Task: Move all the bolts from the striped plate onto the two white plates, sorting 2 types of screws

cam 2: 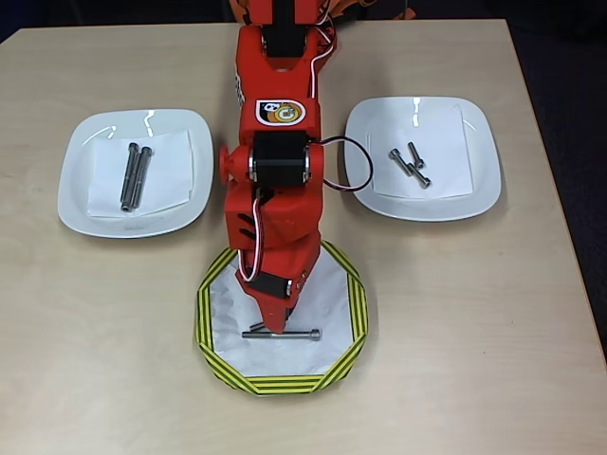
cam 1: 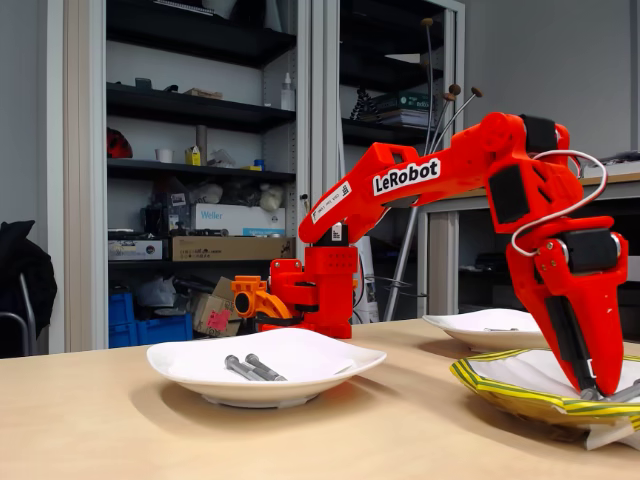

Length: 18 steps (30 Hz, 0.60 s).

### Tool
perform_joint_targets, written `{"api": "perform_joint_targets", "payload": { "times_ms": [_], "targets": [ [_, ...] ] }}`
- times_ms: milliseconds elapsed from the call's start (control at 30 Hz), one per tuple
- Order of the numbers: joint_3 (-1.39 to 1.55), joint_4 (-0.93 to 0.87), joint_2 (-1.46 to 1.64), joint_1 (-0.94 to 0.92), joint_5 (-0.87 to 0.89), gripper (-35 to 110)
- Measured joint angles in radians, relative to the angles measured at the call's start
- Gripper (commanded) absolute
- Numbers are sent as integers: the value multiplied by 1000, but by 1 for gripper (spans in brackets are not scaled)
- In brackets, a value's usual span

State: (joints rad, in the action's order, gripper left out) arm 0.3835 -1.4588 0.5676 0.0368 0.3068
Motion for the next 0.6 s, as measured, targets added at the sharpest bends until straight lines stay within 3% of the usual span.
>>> {"api": "perform_joint_targets", "payload": {
  "times_ms": [600],
  "targets": [
    [-15, -21, -31, -32, -15, 5]
  ]
}}
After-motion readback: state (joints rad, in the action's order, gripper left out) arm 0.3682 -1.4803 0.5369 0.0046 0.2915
